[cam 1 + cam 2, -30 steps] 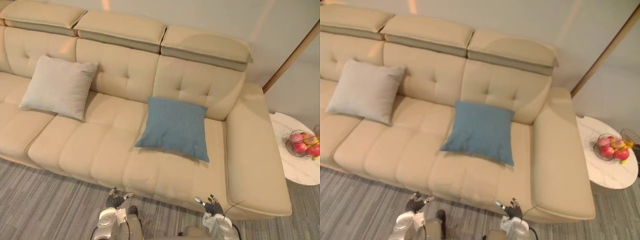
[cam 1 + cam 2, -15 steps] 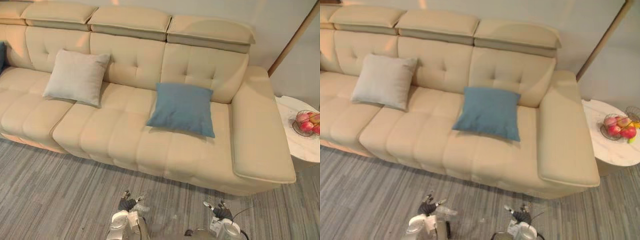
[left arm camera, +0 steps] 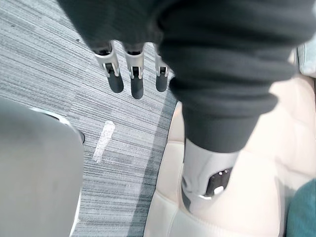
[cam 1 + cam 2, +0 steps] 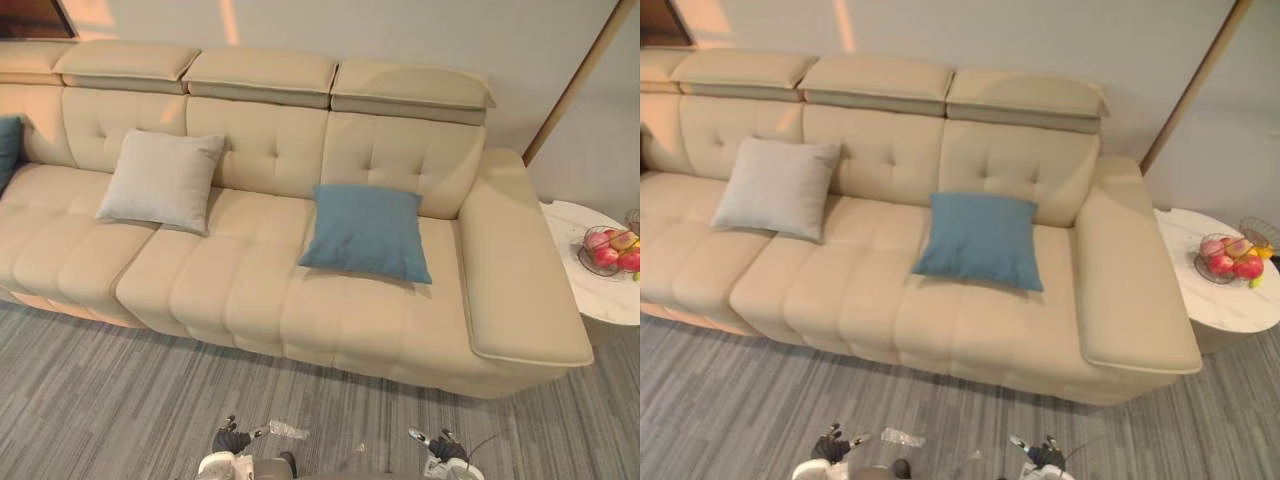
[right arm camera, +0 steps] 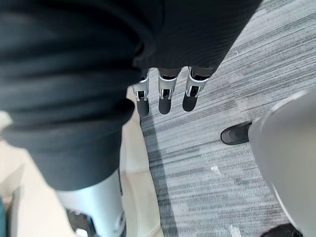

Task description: Pick up cushions and gather them together orderly.

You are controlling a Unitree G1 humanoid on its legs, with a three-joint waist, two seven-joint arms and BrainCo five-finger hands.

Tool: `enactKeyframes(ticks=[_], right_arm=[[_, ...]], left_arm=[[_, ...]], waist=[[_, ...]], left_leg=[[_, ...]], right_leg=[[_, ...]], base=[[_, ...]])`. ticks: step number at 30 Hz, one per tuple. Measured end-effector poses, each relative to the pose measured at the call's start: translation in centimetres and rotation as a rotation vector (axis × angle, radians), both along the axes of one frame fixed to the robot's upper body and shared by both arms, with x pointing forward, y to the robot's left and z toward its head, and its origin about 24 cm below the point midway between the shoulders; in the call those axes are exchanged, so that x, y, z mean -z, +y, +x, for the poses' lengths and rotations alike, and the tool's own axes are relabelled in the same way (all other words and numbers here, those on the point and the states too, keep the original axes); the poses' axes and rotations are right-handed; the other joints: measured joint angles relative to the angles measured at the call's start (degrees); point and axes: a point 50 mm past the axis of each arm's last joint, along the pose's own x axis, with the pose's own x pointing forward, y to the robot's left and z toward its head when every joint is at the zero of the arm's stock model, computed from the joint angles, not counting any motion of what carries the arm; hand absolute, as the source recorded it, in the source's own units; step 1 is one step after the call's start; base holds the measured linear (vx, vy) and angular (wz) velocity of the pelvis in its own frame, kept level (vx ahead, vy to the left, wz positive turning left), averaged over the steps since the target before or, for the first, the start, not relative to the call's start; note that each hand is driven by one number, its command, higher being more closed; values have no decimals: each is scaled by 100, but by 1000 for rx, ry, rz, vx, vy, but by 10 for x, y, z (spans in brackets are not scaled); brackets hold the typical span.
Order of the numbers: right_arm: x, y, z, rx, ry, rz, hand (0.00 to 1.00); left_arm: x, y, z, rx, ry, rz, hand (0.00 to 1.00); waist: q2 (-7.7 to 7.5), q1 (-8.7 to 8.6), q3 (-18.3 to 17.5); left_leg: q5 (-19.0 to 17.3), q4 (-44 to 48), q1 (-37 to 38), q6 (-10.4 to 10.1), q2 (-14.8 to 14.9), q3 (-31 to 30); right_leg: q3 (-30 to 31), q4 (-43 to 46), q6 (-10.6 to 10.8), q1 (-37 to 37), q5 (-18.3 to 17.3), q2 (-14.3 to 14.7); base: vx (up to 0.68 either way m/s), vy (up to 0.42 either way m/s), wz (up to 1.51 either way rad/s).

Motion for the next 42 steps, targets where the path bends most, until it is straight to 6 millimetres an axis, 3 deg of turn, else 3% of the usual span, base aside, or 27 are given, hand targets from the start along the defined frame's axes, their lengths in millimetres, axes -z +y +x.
enactKeyframes(ticks=[20, 21, 30, 42], right_arm=[[1, -3, -3, -1, 14, -10, 0], [1, -6, -8, 31, 23, -11, 0], [2, -6, -9, 26, 29, -8, 0], [6, -2, -25, -76, 112, -3, 0]], left_arm=[[2, 6, -6, 5, 33, 14, 0], [3, 6, -10, 11, 48, 15, 0], [4, 7, -12, 9, 52, 15, 0], [4, 9, -16, -12, 56, 4, 0]], waist=[[-92, -43, -25], [-108, -226, -84], [-109, -232, -84], [-60, -309, 19]], left_leg=[[250, -745, 502, -60, -75, 3], [694, -1564, 902, -60, -125, -17], [694, -1570, 942, -60, -124, 17], [738, -1536, 1181, -68, -79, 108]], right_leg=[[-6, -135, -94, 194, -1, -14], [-12, -95, -38, 196, -32, -14], [18, -82, -36, 210, -31, -14], [46, 142, 9, 330, -66, -15]], base=[[6, -3, -1], [0, 0, 0], [0, 0, -1], [-46, -14, -2]])
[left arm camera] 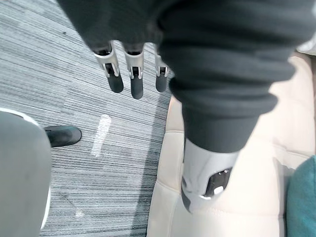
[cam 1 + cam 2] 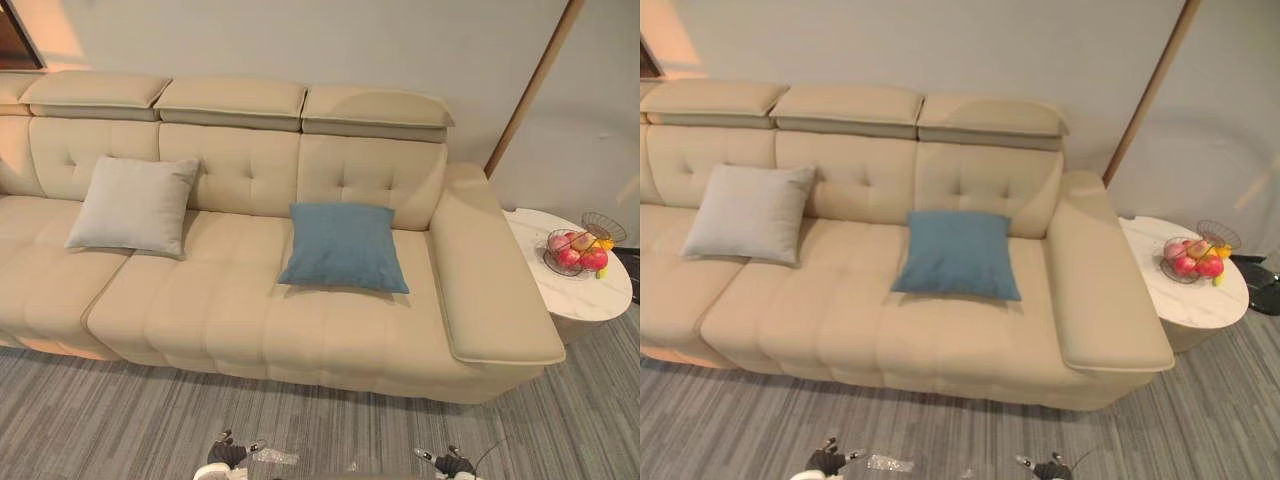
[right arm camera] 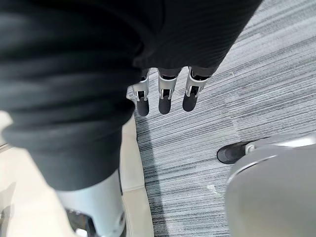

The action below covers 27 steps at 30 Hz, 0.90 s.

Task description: Pick up cushions and gather them together orderly.

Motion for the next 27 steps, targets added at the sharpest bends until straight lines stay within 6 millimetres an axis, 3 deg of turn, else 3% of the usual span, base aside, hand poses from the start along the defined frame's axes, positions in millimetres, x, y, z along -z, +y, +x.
enactKeyframes(ticks=[4, 6, 8, 10, 13, 16, 19, 21, 24, 27], right_arm=[[0, -3, -4, 4, 5, -5, 0], [0, -4, -8, 10, 9, -9, 0], [-4, -4, 2, 7, -33, -17, 0], [-7, -6, 9, 0, -64, -29, 0], [-9, 0, 15, -1, -88, -19, 0], [-10, 13, 26, -32, -112, 5, 0], [-13, 20, 40, -86, -140, 4, 0], [-12, 19, 39, -90, -133, -4, 0], [-13, 12, 38, -93, -126, -21, 0], [-14, 4, 43, -98, -123, -39, 0]], left_arm=[[-1, -2, 5, 9, -19, -9, 0], [-3, -4, 9, 1, -38, -14, 0], [-3, -8, 8, -49, -53, -36, 0], [-3, -13, 9, -68, -60, -58, 0], [-3, -12, 10, -69, -67, -59, 0], [-4, -10, 12, -69, -72, -52, 0], [-6, -10, 16, -63, -86, -51, 0], [-6, -16, 22, -59, -94, -66, 0], [-6, -17, 26, -55, -93, -72, 0], [-4, -26, 25, -48, -79, -97, 0]], waist=[[10, -19, 162], [7, -5, 174], [48, 31, 174], [141, 16, 179], [128, -10, 139], [120, 16, 152], [71, 36, 157], [102, -9, 175], [147, -9, 195], [318, -105, 249]], left_leg=[[-11, 141, 3, -7, 42, 81], [-187, 384, -40, -58, 79, 110], [-705, 1138, -375, -174, 100, -45], [-1104, 1673, -614, -87, 126, -223], [-1378, 1933, -643, -85, 341, 367], [-1448, 2019, -576, -56, 605, 1221], [-1448, 1933, -322, -55, 777, 2273], [-1447, 1843, -25, -58, 795, 2811], [-1435, 1721, 218, -65, 791, 3120], [-1209, 1719, 248, -212, 903, 3164]], right_leg=[[36, 224, 14, -56, -108, -3], [240, 338, 7, -149, -138, 36], [673, 387, -27, -387, -113, 136], [1028, 380, 17, -606, -28, 283], [1436, 385, -73, -868, 79, 442], [1652, 487, -85, -1264, 425, 595], [-351, 1210, -540, -1828, 332, 308], [-2073, 1756, -934, -1893, 19, -187], [-2675, 1944, -1164, -1940, -197, -175], [-2198, 1531, -974, -2039, -232, 318]], base=[[-115, -14, -2], [-86, 5, -39], [-67, 30, -92], [-39, 41, -114], [-2, 62, -117], [21, 35, -146], [74, 3, -165], [91, -27, -117], [106, -104, -106], [119, -163, -82]])
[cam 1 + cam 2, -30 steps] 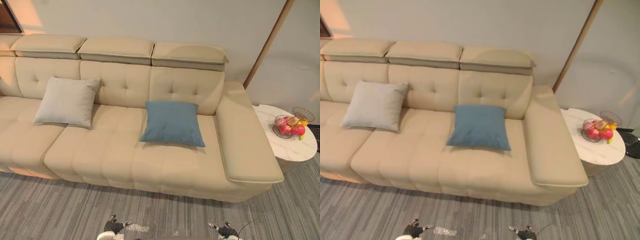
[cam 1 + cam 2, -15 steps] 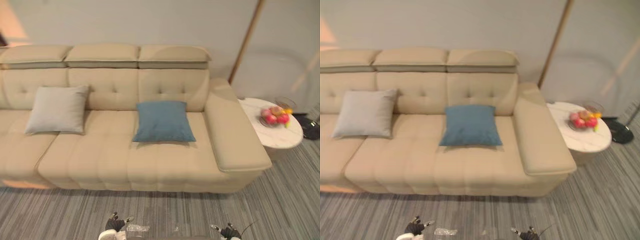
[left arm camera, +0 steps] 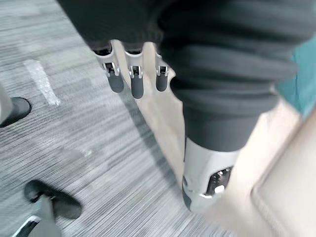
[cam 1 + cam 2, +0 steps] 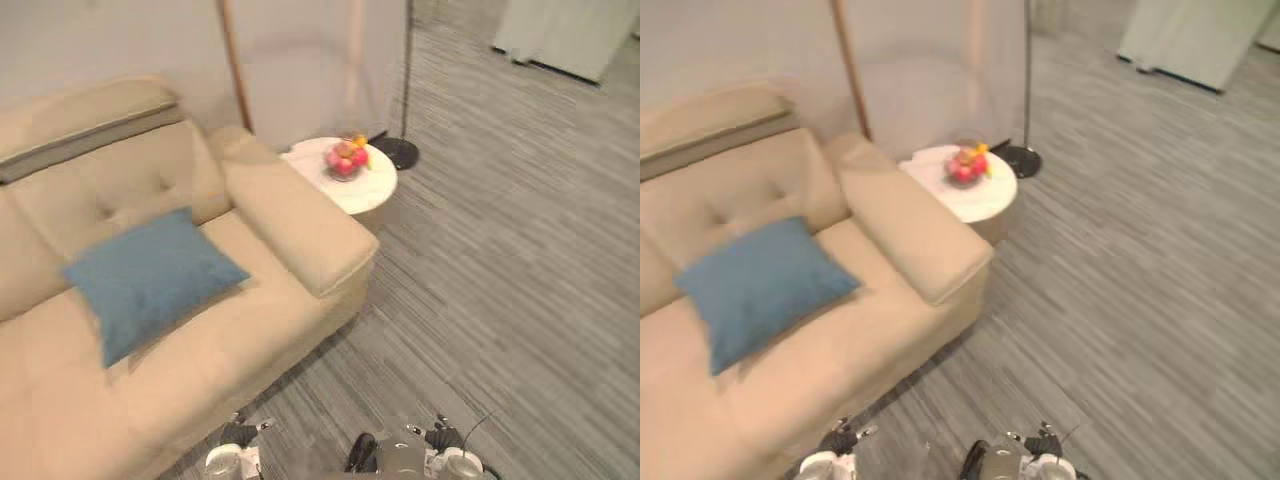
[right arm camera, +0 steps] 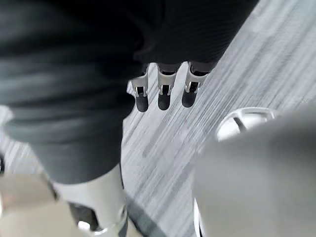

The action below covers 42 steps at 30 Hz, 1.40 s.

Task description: Pick up cushions and gather them together orderly.

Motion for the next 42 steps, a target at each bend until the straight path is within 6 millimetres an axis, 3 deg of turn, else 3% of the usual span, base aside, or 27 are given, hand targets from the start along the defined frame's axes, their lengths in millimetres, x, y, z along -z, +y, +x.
enactKeyframes(ticks=[3, 4, 5, 6, 7, 10, 13, 15, 16, 17, 20, 22, 23, 25, 26, 28, 30, 33, 34, 35, 36, 37, 39, 40, 42], right_arm=[[0, -1, 2, 6, 8, 2, 0], [1, 0, 1, 5, 15, 6, 0], [1, 0, 1, 5, 17, 6, 0], [1, 0, 1, 7, 18, 5, 0], [2, 0, 0, 9, 23, 6, 0], [1, 1, 3, 7, 17, 8, 0], [0, 2, 6, 0, 9, 0, 0], [1, 3, 4, -1, 14, -2, 0], [1, 4, 3, -6, 18, -2, 0], [2, 8, 2, -3, 19, 8, 0], [1, 21, 3, 11, -18, 38, 0], [-1, 31, 9, 18, -46, 65, 0], [-3, 35, 13, 17, -60, 75, 0], [-3, 35, 15, 15, -66, 77, 0], [-3, 36, 15, 16, -60, 80, 0], [-2, 37, 14, 16, -55, 82, 0], [-4, 21, 20, 20, -52, 44, 0], [-1, -1, 9, 50, -11, 2, 0], [1, -5, 0, 72, 18, -1, 0], [2, -6, -5, 80, 28, -6, 0], [2, -6, -6, 81, 28, -6, 0], [3, -3, -7, 87, 28, 0, 0], [2, -3, -6, 92, 23, 0, 0], [2, -1, -5, 92, 22, 4, 0], [2, 2, -2, 90, 13, 12, 0]], left_arm=[[2, 2, -6, -20, 20, -4, 0], [2, 8, -10, -56, 26, 3, 0], [3, 9, -12, -69, 28, 2, 0], [3, 10, -14, -94, 29, -5, 0], [2, 9, -13, -119, 15, -15, 0], [0, 8, -9, -129, -8, -20, 0], [-2, 8, -5, -130, -28, -20, 0], [-2, 6, -3, -129, -31, -24, 0], [-2, 5, -4, -130, -29, -29, 0], [-2, 6, -3, -132, -31, -26, 0], [-5, 15, 3, -120, -43, -1, 0], [-6, 18, 6, -115, -51, 7, 0], [-7, 19, 8, -103, -52, 13, 0], [-8, 14, 15, -68, -62, 11, 0], [-9, 12, 17, -59, -65, 8, 0], [-8, 14, 17, -56, -59, 10, 0], [-8, 8, 23, -27, -54, 1, 0], [-9, -2, 30, 31, -62, -8, 0], [-10, -1, 31, 31, -66, -5, 0], [-9, -1, 29, 26, -60, -3, 0], [-9, 0, 28, 20, -57, -3, 0], [-6, 0, 19, -2, -40, -10, 0], [-11, -1, 26, 4, -80, -5, 0], [-13, -1, 29, 10, -99, 0, 0], [-15, 1, 28, 6, -111, 6, 0]], waist=[[61, 14, 99], [43, 39, 197], [72, 87, 208], [94, 123, 236], [89, 151, 241], [67, 245, 257], [62, 364, 260], [83, 426, 247], [168, 460, 216], [123, 534, 213], [-144, 554, 182], [-238, 572, 177], [-286, 558, 202], [-277, 566, 221], [-297, 574, 224], [-308, 553, 230], [-93, 495, 316], [119, 333, 309], [135, 309, 327], [163, 313, 357], [194, 319, 377], [184, 439, 459], [193, 574, 496], [172, 674, 495], [142, 722, 514]], left_leg=[[25, 1526, -356, 40, 611, -60], [124, 2762, -730, 402, 1022, -527], [-2, 3103, -847, 421, 1063, -754], [-266, 3500, -1112, 296, 952, -1256], [-451, 3495, -1369, 216, 654, -1739], [-665, 2415, -1775, 24, -175, -2917], [-634, 1519, -2167, 14, -748, -4239], [-479, 1112, -2229, 256, -856, -4826], [-125, 856, -2124, 255, -739, -4795], [-92, 865, -1991, 131, -669, -4492], [-450, 914, -1703, 333, -653, -3615], [-576, 993, -1635, 376, -583, -3118], [-587, 1002, -1549, 381, -530, -2746], [-609, 967, -1344, 376, -432, -2335], [-609, 925, -1169, 376, -375, -2046], [-607, 815, -906, 375, -373, -1805], [-574, 657, -649, 326, -300, -1683], [-388, 583, -523, 132, -348, -1681], [-338, 1094, -599, 65, -263, -1686], [-218, 2202, -841, 101, -7, -1723], [-70, 2712, -991, 239, 128, -1797], [533, 4588, -1790, 968, 380, -2241], [88, 5208, -2335, 924, 279, -2702], [-174, 5077, -2768, 750, 132, -3017], [-384, 3801, -3134, 564, -83, -3305]], right_leg=[[298, -224, -63, 136, -21, 364], [685, -384, -234, 376, 44, 633], [812, -419, -264, 452, 37, 704], [1127, -469, -301, 569, 32, 850], [1484, -564, -289, 688, 57, 969], [2414, -789, -157, 900, 140, 1185], [3173, -855, -130, 910, 155, 1334], [3595, -783, -17, 909, 140, 1438], [3867, -640, 62, 904, 1, 1559], [3958, -467, 107, 905, -165, 1535], [3706, 229, 464, 578, -542, 1142], [3091, 847, 682, 146, -656, 933], [2346, 1242, 759, -115, -682, 644], [972, 1405, 668, -162, -665, 116], [257, 1181, 471, -58, -535, -139], [-146, 836, 248, 20, -377, -177], [-385, 738, 36, 77, -253, -36], [-227, 443, 32, 211, -278, 130], [-127, 156, 47, 450, -312, 268], [-2, -191, 47, 805, -318, 465], [52, -314, 44, 962, -318, 528], [386, -605, -56, 1463, -446, 666], [711, -650, -51, 1648, -562, 668], [991, -696, -24, 1751, -628, 613], [1384, -773, 149, 1873, -719, 491]], base=[[143, -187, -96], [160, -119, -99], [135, -53, -138], [178, -40, -148], [228, 5, -189], [208, 61, -171], [188, 131, -185], [235, 189, -168], [285, 273, -147], [302, 303, -157], [212, 247, -127], [178, 174, -129], [193, 116, -135], [216, 49, -120], [206, -6, -130], [248, -92, -141], [291, -137, -128], [246, -72, -55], [267, -68, -59], [256, -71, -66], [276, -36, -100], [220, 13, -99], [211, 96, -103], [253, 190, -111], [227, 193, -101]])
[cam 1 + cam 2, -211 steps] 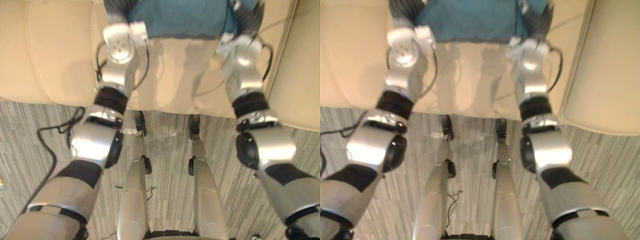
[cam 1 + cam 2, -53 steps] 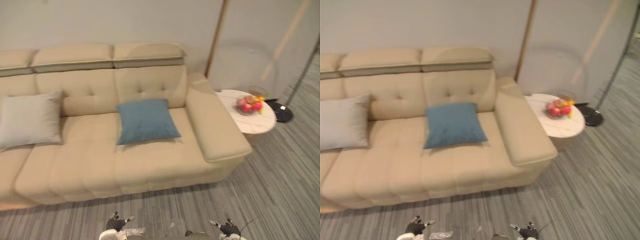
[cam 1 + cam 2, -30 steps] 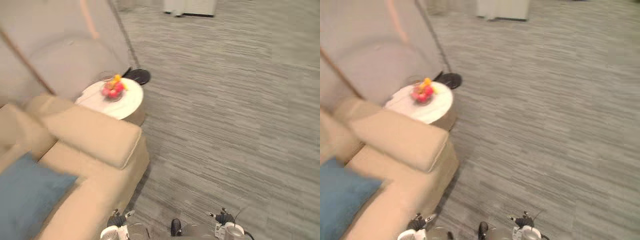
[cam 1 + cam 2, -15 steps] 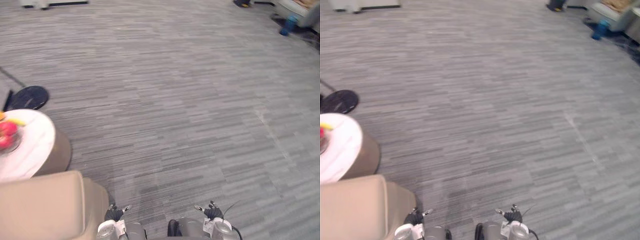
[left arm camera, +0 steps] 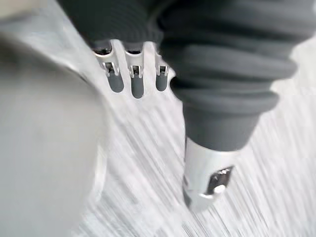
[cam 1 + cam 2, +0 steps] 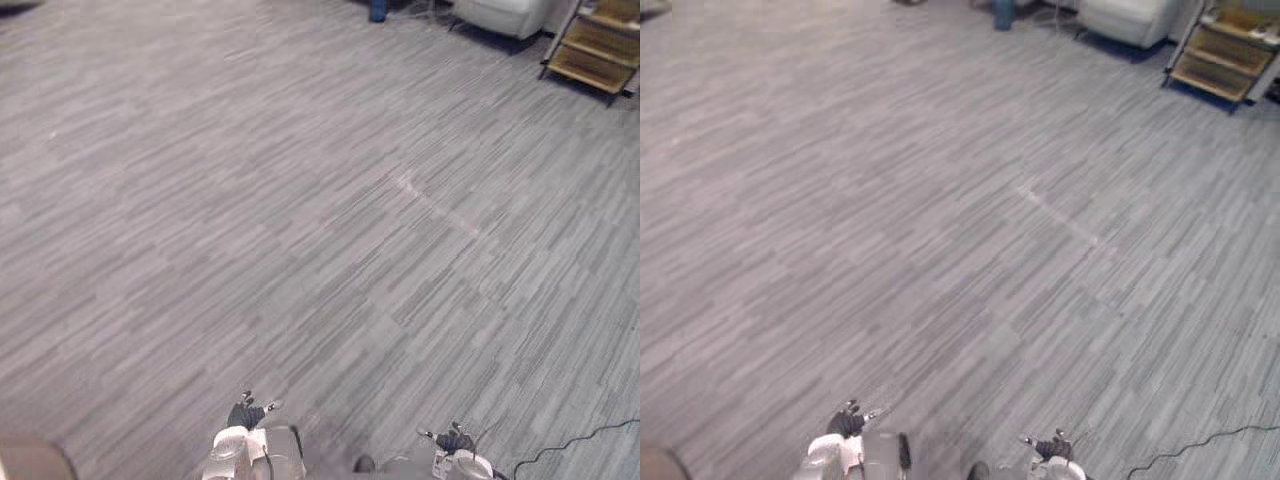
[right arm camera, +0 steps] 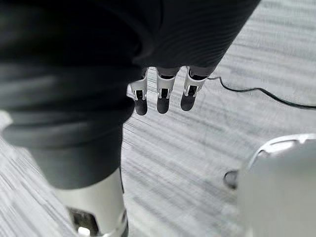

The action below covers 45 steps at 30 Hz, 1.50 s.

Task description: Pick up cushions and gather them together orderly.

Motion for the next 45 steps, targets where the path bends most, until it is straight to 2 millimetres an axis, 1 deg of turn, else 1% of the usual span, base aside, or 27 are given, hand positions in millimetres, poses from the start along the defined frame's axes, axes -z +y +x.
enactKeyframes(ticks=[1, 2, 3, 5, 8, 10, 11, 12, 14, 18, 20, 21, 22, 23, 24, 28, 29, 31, 33, 34, 36, 37, 38, 41, 43, 44, 45], right_arm=[[0, 0, 0, 1, -1, 0, 0], [0, -1, -1, 1, -1, -3, 0], [0, 1, -1, 1, 0, 1, 0], [2, 13, -1, -18, 1, 29, 0], [0, 16, 3, -29, -16, 31, 0], [-2, 17, 7, -33, -38, 32, 0], [-3, 19, 10, -35, -52, 38, 0], [-2, 21, 8, -34, -45, 46, 0], [-5, 20, 12, -36, -69, 37, 0], [-6, 22, 20, -47, -82, 42, 0], [-7, 17, 26, -66, -78, 28, 0], [-6, 15, 23, -70, -66, 24, 0], [-7, -1, 23, -70, -45, -14, 0], [-7, -2, 23, -70, -46, -18, 0], [-8, -7, 23, -49, -49, -24, 0], [-6, -2, 19, -33, -50, -9, 0], [-6, 0, 19, -47, -47, -10, 0], [-6, 6, 21, -49, -50, 6, 0], [-7, 12, 29, -46, -63, 19, 0], [-7, 12, 31, -44, -66, 19, 0], [-7, 6, 27, -14, -62, 14, 0], [-4, 7, 22, -14, -37, 17, 0], [-3, 9, 21, -23, -30, 23, 0], [0, 8, 12, -12, -6, 25, 0], [1, 10, 10, -11, -5, 30, 0], [0, 13, 9, -13, -12, 39, 0], [1, 14, 7, -12, -11, 43, 0]], left_arm=[[0, 0, 0, 0, 1, 0, 0], [1, -1, -2, -1, 5, -3, 0], [1, 1, -3, 0, 6, 3, 0], [0, 8, -3, -2, 2, 22, 0], [1, 8, -5, -16, 7, 19, 0], [2, 6, -7, -7, 14, 17, 0], [1, 6, -6, 8, 15, 20, 0], [2, 7, -6, 19, 26, 25, 0], [4, 5, -8, 35, 43, 30, 0], [3, 2, -3, 60, 37, 29, 0], [3, 2, -1, 80, 37, 35, 0], [2, 4, 0, 81, 38, 41, 0], [4, -2, -1, 86, 49, 22, 0], [5, -2, -1, 83, 51, 22, 0], [6, -5, -2, 82, 56, 15, 0], [6, -2, -6, 24, 58, -2, 0], [5, -5, -3, 38, 42, 0, 0], [3, -4, -1, 56, 28, 10, 0], [-1, -1, 4, 60, -2, 28, 0], [-2, 0, 5, 60, -5, 29, 0], [-1, -4, 3, 77, 1, 27, 0], [0, -5, 2, 87, 5, 24, 0], [0, -4, 2, 89, 5, 29, 0], [0, -2, 1, 84, 12, 32, 0], [2, -1, -5, 76, 22, 29, 0], [1, 3, -5, 80, 23, 37, 0], [1, 4, -4, 94, 24, 45, 0]], waist=[[0, 1, 0], [18, 18, -55], [-37, 121, -59], [-344, 124, -203], [-386, 165, -219], [-390, 248, -255], [-408, 244, -229], [-418, 201, -215], [-370, 38, -206], [-347, -47, -206], [-412, -253, -189], [-434, -262, -168], [-182, -260, -130], [-133, -260, -118], [6, -277, -112], [134, -267, -56], [151, -207, -35], [48, -137, 6], [-9, 2, 15], [3, 8, 26], [33, 94, -22], [-7, 154, -55], [-58, 147, -87], [-201, 134, -133], [-230, 202, -190], [-323, 177, -138], [-375, 147, -119]], left_leg=[[1, -347, -32, -22, -53, -55], [225, -2101, 43, -277, -311, -476], [572, -2296, 162, -398, -446, -502], [485, -2577, 244, -309, -703, -242], [80, -2137, 450, 7, -815, -17], [-176, -2234, 790, 78, -797, 192], [-373, -2374, 1132, 112, -800, 301], [-468, -2494, 1487, 118, -801, 365], [-481, -2886, 2077, 117, -776, 430], [-439, -3747, 2956, -69, -482, 792], [-420, -4085, 3301, -103, -486, 785], [-413, -4098, 3347, -117, -510, 724], [-286, -4033, 3473, -331, -296, 407], [-229, -3979, 3475, -423, -244, 314], [-88, -3675, 3457, -637, -149, 84], [1293, -95, 2232, -569, 152, -480], [788, 1018, 1645, -387, 206, -420], [442, 1290, 1068, -308, 102, -375], [-56, 120, 215, -182, -194, -221], [-58, -238, 124, -175, -283, -251], [588, -2850, 118, -450, -646, -546], [1191, -3161, 342, -270, -793, -364], [1142, -3214, 369, -304, -858, -323], [597, -2514, 500, 202, -1046, -68], [196, -2726, 891, 163, -1023, -8], [-8, -2748, 1207, 194, -1081, 36], [-102, -2735, 1363, 211, -1129, 34]], right_leg=[[60, 1, 47, 22, -28, -35], [333, 40, 292, 33, -175, -150], [580, 58, 448, 67, -243, -267], [852, -117, 512, 60, -80, -470], [1041, 109, 567, 202, 27, -676], [1170, 1207, 684, -147, 9, -756], [1187, 2767, 1111, -832, 245, -890], [1126, 4009, 1211, -1392, 301, -995], [550, 4619, 966, -1887, 131, -1196], [-933, 2975, 517, -2445, 47, -1205], [-928, 764, 404, -2683, 1095, -821], [-833, 571, 248, -2665, 1517, -756], [-694, 724, -105, -2595, 1690, -484], [-686, 800, -127, -2606, 1576, -453], [-685, 984, -182, -2562, 1293, -309], [-431, 546, -275, -1467, 789, 200], [-208, 284, -331, -994, 663, 352], [27, 32, -345, -574, 564, 362], [533, -386, -239, -38, 560, 302], [620, -439, -179, 41, 534, 258], [967, -509, 144, 192, 250, 59], [1262, -573, 289, 381, 119, -95], [1290, -591, 296, 434, 143, -154], [1502, -66, 367, 504, 254, -402], [1590, 1321, 730, 14, 152, -395], [1610, 2969, 1423, -648, 384, -507], [1596, 3751, 1671, -958, 522, -582]], base=[[310, 279, -81], [339, 297, -82], [464, 336, -78], [517, 213, -29], [407, 164, -26], [408, 176, -54], [353, 105, -48], [366, 75, -37], [387, 2, -11], [388, -56, -31], [578, -188, -4], [783, -282, -17], [445, -167, -26], [552, -222, -40], [552, -252, -33], [575, -185, -45], [536, -22, -70], [479, -10, -70], [536, 47, -105], [539, 148, -101], [539, 232, -87], [449, 216, -62], [613, 211, -47], [633, 149, -22], [432, 97, -40], [347, 42, -20], [431, 19, -5]])
